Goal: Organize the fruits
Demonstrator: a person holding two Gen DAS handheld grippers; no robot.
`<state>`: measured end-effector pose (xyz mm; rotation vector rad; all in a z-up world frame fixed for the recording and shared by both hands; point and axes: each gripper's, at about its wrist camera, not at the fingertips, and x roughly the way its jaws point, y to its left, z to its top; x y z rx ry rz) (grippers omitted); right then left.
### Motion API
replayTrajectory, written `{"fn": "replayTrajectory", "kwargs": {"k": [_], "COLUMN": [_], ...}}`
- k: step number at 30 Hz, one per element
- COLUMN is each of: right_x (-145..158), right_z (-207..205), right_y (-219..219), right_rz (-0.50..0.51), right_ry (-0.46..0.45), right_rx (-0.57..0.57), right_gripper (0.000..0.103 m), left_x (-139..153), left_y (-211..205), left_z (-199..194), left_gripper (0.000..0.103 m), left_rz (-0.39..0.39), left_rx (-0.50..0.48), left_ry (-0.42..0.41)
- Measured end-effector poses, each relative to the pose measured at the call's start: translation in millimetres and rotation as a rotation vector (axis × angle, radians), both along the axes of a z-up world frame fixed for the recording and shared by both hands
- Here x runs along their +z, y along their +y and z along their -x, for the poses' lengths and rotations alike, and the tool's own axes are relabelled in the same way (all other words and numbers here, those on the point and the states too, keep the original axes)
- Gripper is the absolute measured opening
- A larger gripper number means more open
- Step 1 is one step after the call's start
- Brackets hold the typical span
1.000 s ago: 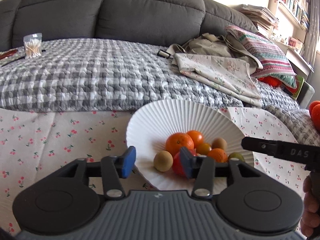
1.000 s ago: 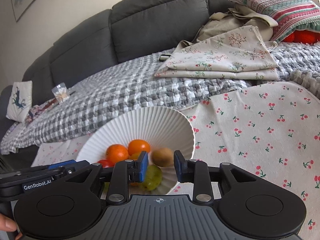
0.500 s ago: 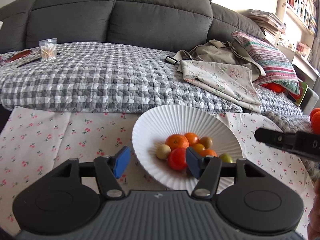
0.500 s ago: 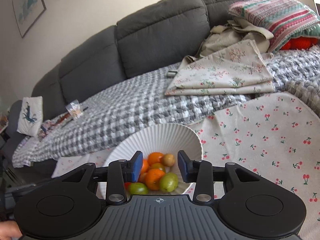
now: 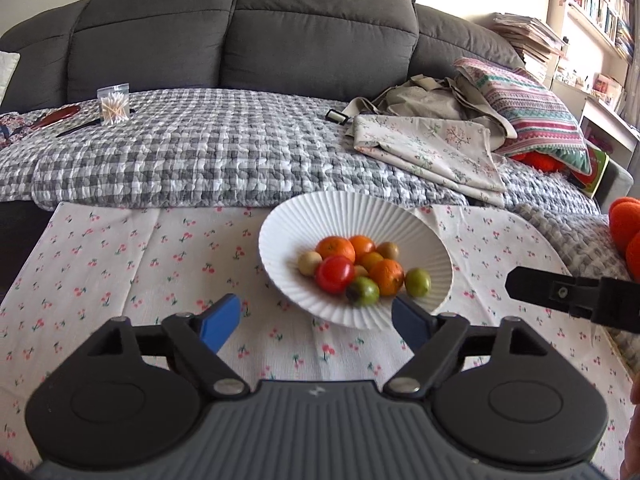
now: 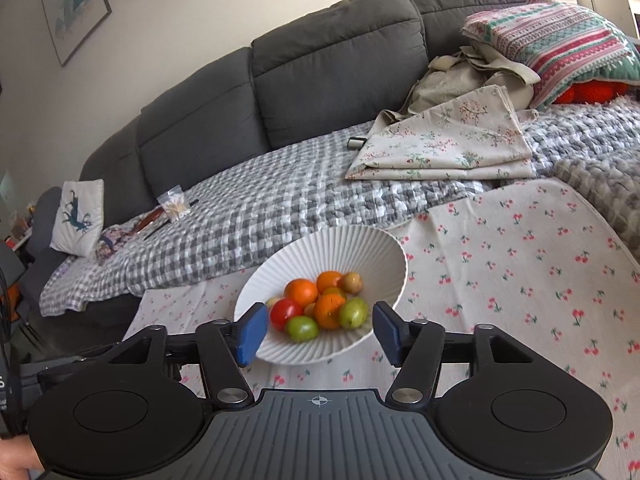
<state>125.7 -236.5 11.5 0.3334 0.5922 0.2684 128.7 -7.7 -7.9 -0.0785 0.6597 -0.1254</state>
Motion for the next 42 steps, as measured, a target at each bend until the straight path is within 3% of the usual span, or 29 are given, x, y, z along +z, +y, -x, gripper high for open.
{"fn": "replayTrajectory", "kwargs": {"k": [11, 15, 22, 42], "right_x": [5.4, 8.9, 12.7, -3.1], "right_z": [46.1, 65.4, 89.4, 83.9], "right_y": [-1.9, 1.4, 2.9, 13.7], "right_rz": [0.012, 0.048, 0.06, 0.194], "right_ry": [0.01, 0.001, -0.007, 0.018], "right_rx": [-0.002, -0.019, -0.047, -0.06], "right_gripper": [0.072, 0.085, 0.093, 0.098], "left_x": [15.8, 20.1, 26.4, 10.4], "left_y": [0.5, 0.9, -3.1, -3.0], "left_z": [43.1, 56.5, 75.0, 69.9], "left_gripper": [0.101, 0.102, 0.102, 0.102], "left_rz": [-0.002, -0.001, -0.022, -0.07], "left_rx": [0.034, 0.052, 0.056, 0.054], "left_ry": [-0.004, -0.001, -0.022, -0.004]}}
